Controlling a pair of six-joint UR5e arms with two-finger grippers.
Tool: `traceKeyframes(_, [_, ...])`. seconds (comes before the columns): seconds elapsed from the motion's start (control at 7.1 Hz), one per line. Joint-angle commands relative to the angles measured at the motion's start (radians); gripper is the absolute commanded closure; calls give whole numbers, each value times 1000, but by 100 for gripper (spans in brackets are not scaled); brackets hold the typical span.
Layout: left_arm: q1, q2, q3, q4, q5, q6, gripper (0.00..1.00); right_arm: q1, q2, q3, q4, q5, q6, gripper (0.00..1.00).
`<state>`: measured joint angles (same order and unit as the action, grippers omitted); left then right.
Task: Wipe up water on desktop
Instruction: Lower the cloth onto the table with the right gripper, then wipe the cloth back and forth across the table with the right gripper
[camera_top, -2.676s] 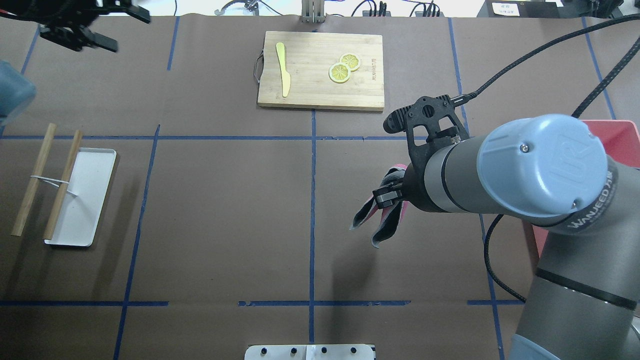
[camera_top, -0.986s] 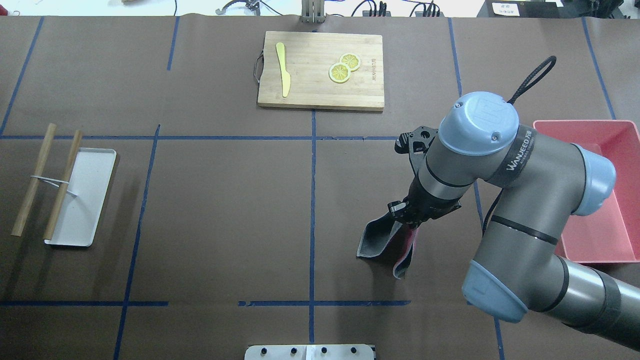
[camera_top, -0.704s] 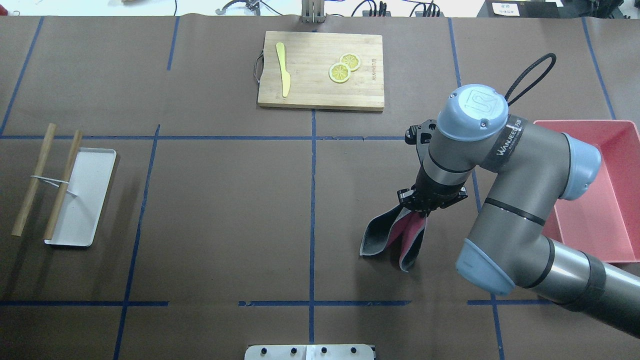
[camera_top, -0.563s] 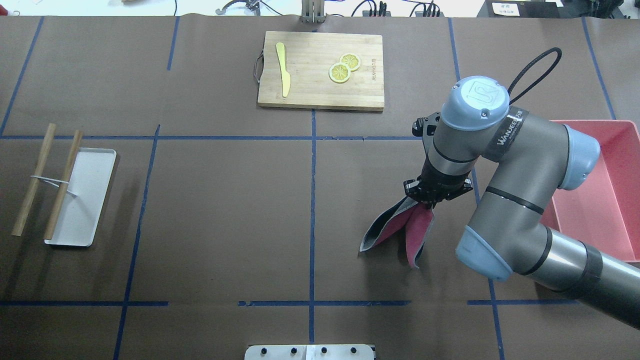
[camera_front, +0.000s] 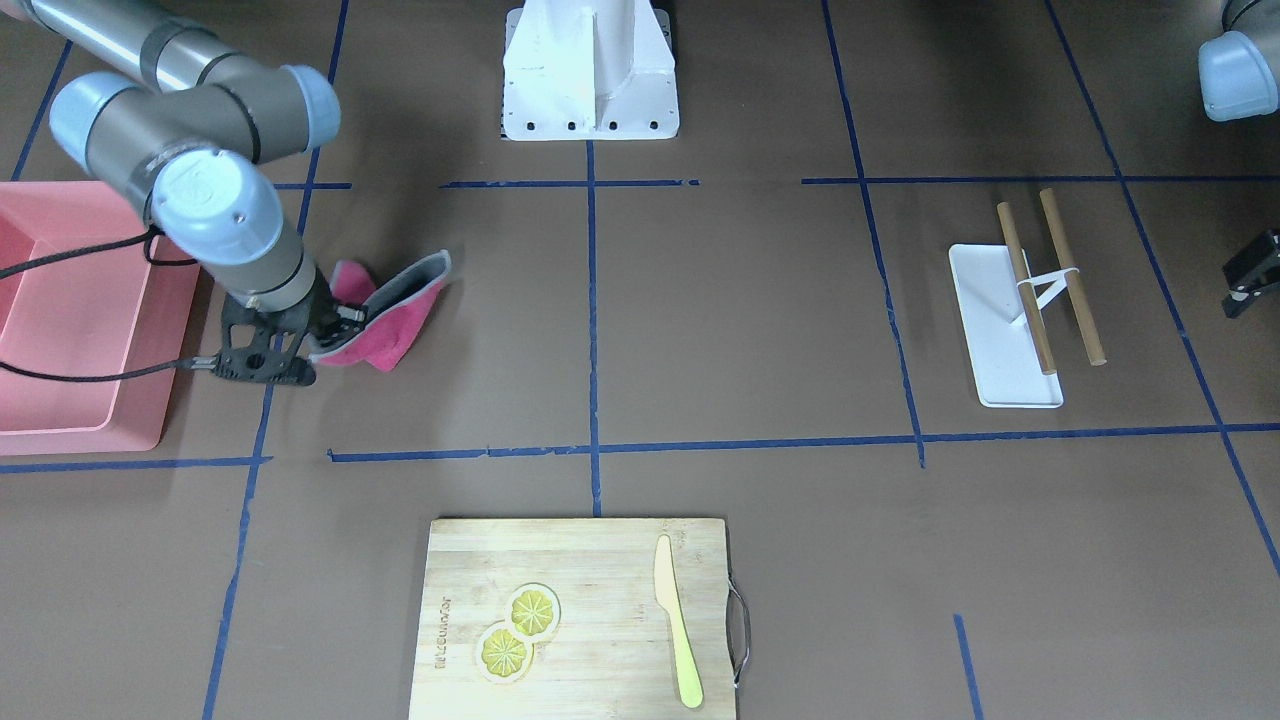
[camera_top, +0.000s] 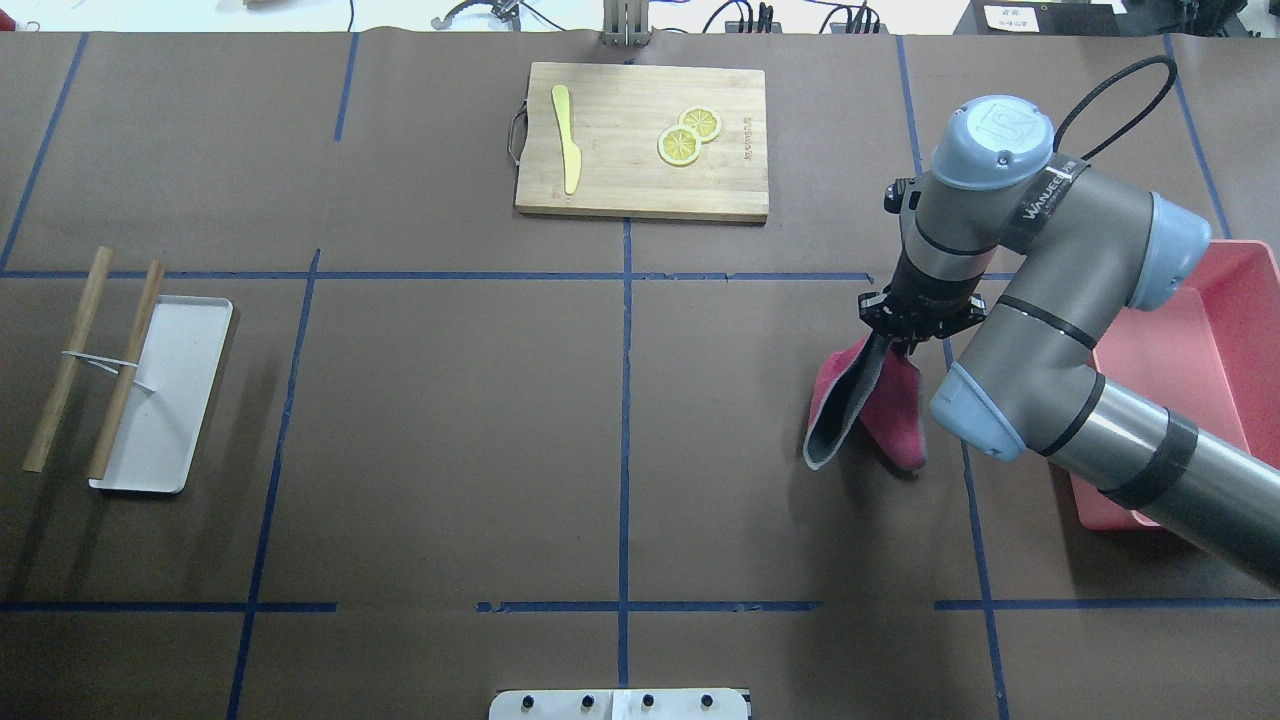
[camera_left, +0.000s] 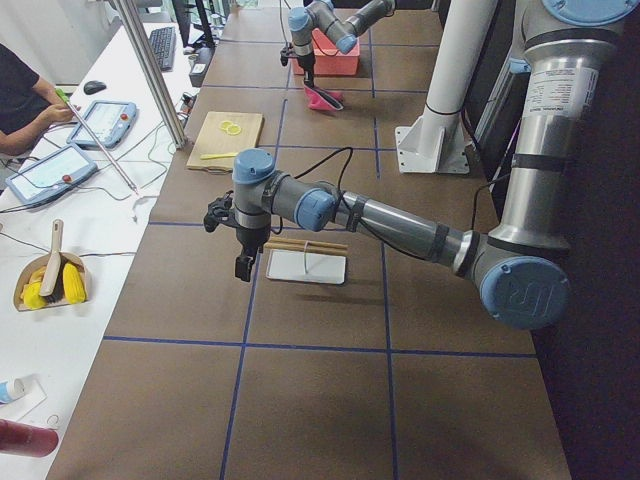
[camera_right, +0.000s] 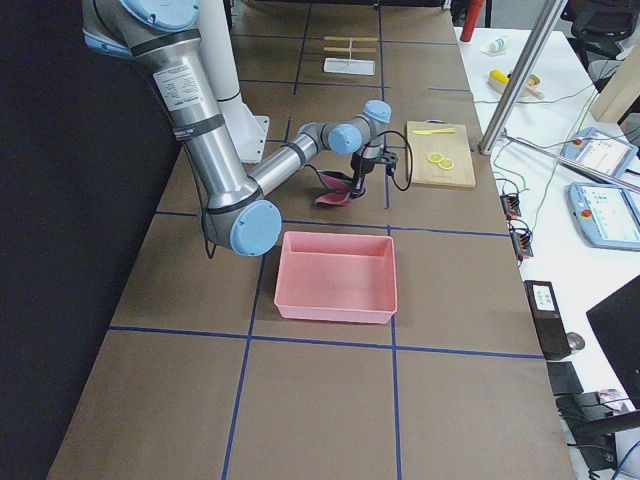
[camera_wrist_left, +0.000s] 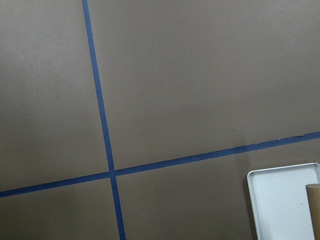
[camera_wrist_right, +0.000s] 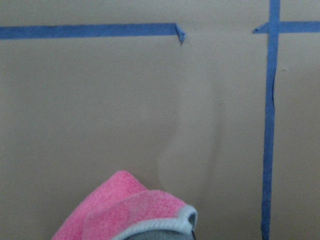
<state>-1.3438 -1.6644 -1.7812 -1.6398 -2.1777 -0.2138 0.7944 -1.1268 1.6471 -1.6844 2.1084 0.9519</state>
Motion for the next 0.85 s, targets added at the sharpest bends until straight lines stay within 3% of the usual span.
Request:
traceKeyframes(0.0, [0, 0, -4, 0, -2, -4, 0, 78, 4, -72, 67, 2, -11, 100])
traceKeyframes(0.28, [0, 0, -3, 0, -2, -4, 0, 94, 27, -87, 68, 2, -10, 100])
traceKeyframes(0.7, [2, 2, 9, 0, -1, -1, 0, -18, 36, -83, 71, 1, 1, 100])
